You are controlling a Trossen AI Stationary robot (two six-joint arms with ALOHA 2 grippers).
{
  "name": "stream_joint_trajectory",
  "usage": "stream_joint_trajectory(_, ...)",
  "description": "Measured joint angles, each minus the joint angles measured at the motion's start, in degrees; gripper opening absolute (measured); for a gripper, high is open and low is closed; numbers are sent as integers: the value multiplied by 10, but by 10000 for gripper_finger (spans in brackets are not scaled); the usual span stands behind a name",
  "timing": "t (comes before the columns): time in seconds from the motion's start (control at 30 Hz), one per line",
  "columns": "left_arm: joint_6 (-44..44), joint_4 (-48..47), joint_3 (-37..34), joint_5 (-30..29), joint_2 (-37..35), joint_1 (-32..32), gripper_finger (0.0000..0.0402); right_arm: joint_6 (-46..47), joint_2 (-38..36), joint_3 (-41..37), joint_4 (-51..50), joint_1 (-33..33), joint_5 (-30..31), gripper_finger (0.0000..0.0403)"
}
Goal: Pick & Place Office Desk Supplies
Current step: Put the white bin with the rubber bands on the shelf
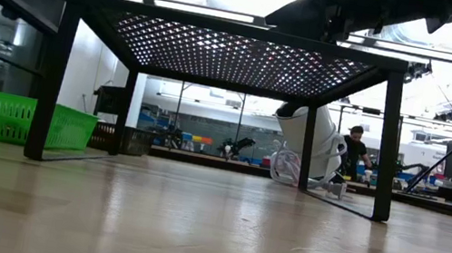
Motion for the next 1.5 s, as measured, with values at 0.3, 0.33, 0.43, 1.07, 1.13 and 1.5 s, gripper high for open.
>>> stream_joint_trajectory(0.3, 38, 29, 2, 0, -9, -17, 125, 0, 0, 0, 0, 0, 0, 121)
stream_joint_trajectory(0.33, 38, 35, 2, 0, -13, -17, 125, 0, 0, 0, 0, 0, 0, 121)
stream_joint_trajectory(0.43, 38, 45, 3, 0, -25, -17, 125, 0, 0, 0, 0, 0, 0, 121)
stream_joint_trajectory(1.07, 37, 47, 3, 0, -52, -16, 124, 0, 0, 0, 0, 0, 0, 121)
stream_joint_trajectory(1.13, 37, 47, 3, 10, -53, -16, 124, 0, 0, 0, 0, 0, 0, 121)
stream_joint_trajectory(1.5, 27, 51, 3, 37, -53, -16, 124, 0, 0, 0, 0, 0, 0, 121)
